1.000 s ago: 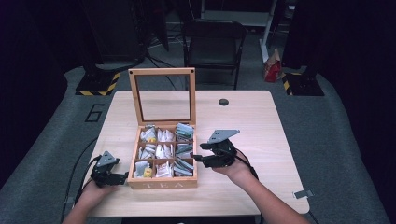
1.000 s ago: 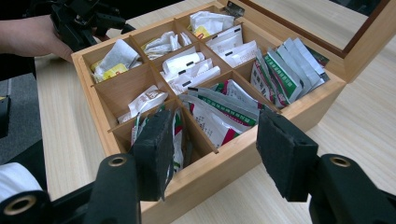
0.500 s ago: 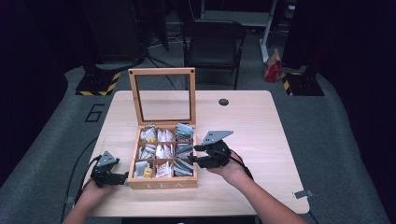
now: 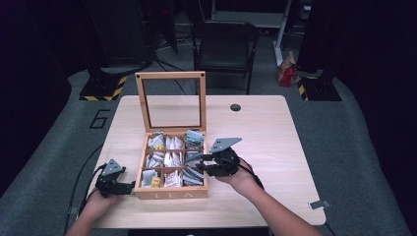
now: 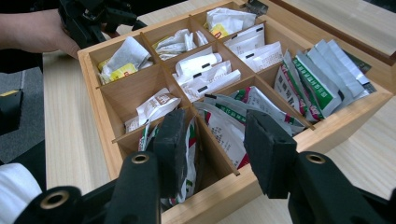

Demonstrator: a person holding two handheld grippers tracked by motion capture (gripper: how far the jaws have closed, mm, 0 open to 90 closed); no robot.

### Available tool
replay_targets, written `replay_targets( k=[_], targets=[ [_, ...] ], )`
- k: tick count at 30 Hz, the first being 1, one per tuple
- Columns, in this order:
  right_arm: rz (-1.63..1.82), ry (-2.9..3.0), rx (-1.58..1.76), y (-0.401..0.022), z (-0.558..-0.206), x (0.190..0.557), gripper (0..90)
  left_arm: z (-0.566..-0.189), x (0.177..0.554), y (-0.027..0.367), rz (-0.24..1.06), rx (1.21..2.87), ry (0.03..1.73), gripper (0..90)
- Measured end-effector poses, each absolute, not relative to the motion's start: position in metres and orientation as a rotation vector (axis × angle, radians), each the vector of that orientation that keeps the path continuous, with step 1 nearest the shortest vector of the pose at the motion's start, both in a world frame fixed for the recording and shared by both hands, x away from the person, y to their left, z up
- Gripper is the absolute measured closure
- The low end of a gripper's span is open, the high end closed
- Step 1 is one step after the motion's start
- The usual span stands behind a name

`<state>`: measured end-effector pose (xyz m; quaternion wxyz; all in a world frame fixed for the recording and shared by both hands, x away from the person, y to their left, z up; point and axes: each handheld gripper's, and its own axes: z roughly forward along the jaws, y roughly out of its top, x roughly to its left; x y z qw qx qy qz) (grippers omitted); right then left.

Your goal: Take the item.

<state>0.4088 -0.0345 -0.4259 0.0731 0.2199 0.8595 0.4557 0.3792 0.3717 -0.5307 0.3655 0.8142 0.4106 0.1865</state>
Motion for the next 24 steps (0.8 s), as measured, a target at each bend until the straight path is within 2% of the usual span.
replay_targets(
  k=[13,24],
  targets=[
    [1.353,2.632,0.624,-0.025,-0.438,0.405,65.1,-0.531,0.379,0.372,0.479,2.095,1.055,15.0],
    [1.304,2.664,0.587,-0.018,-0.450,0.404,74.7,-0.531,0.379,0.372,0.479,2.095,1.055,15.0]
  ],
)
